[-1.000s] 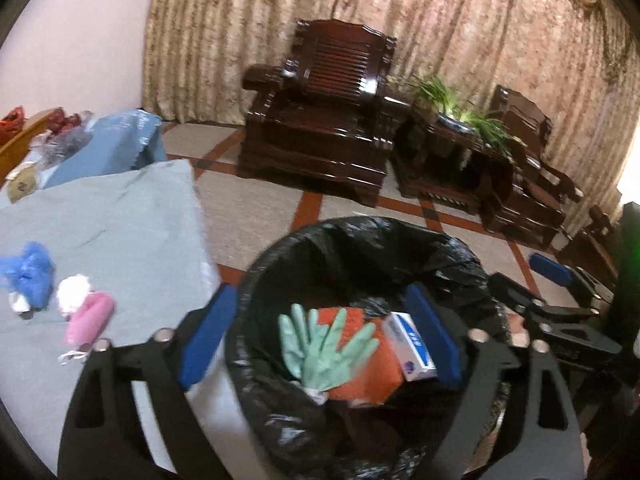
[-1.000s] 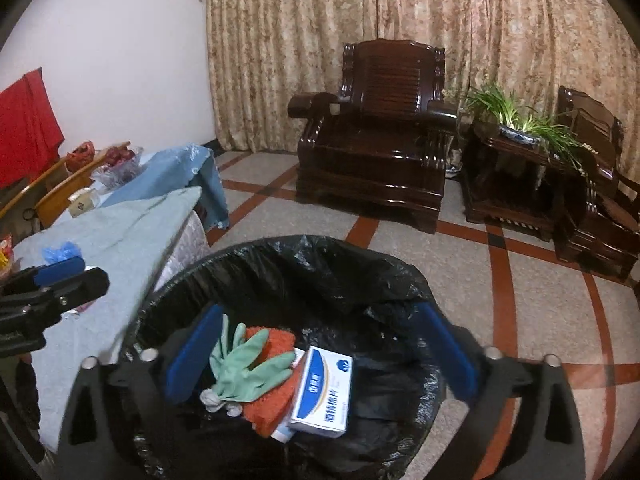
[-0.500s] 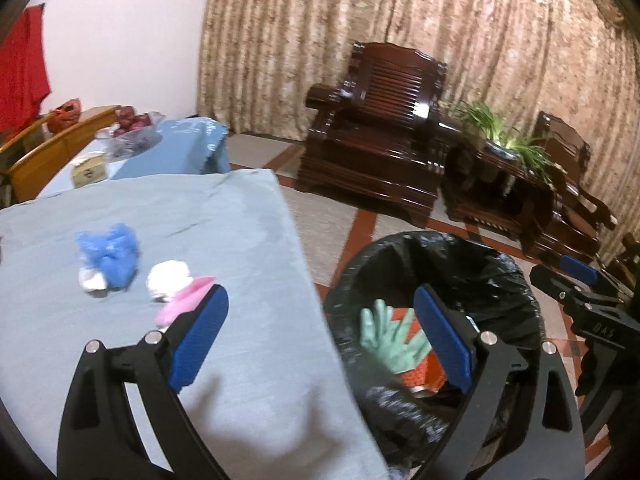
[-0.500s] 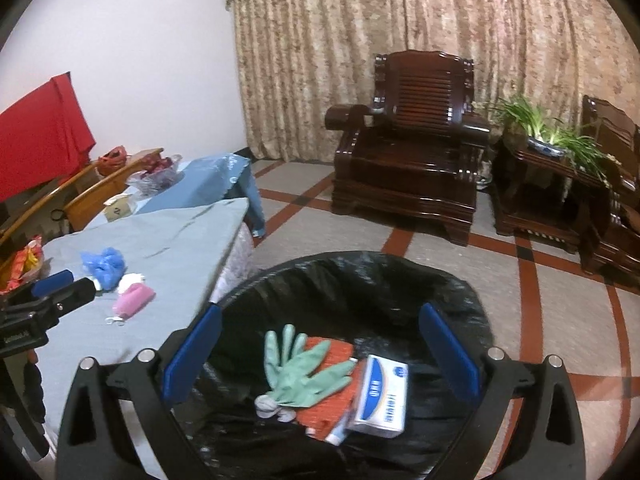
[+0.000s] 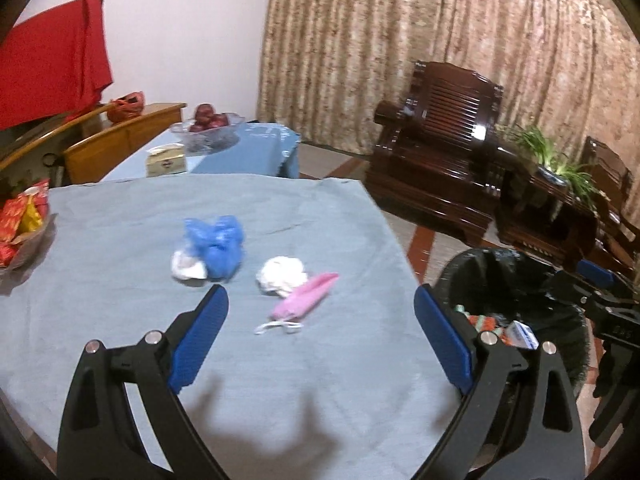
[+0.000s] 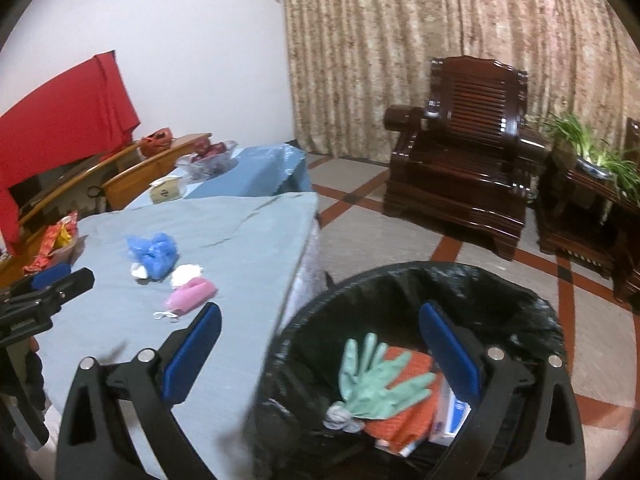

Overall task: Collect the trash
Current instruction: 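Move both open tools back over the remaining trash on the table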

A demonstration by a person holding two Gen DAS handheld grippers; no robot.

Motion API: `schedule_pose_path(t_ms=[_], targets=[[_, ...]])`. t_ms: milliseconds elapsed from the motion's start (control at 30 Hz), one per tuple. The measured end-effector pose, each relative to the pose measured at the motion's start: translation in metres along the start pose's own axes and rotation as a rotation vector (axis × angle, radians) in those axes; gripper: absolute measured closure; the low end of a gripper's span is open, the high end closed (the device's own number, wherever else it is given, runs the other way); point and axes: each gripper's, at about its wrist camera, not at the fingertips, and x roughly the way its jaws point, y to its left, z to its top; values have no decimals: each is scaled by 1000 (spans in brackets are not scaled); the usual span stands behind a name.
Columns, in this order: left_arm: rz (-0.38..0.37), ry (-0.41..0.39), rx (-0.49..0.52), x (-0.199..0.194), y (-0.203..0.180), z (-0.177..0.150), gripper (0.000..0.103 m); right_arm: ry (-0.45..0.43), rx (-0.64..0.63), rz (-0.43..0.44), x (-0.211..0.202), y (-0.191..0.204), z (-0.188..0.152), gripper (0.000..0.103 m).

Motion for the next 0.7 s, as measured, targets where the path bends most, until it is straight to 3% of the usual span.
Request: schedule_pose_path(t_ms=[300,700], targets=[[83,3,-35,5,55,-8,12,12,-53,82,34,57,7,6],[131,40,-56,38,118,-25,12,54,-65,150,108,128,3,6]])
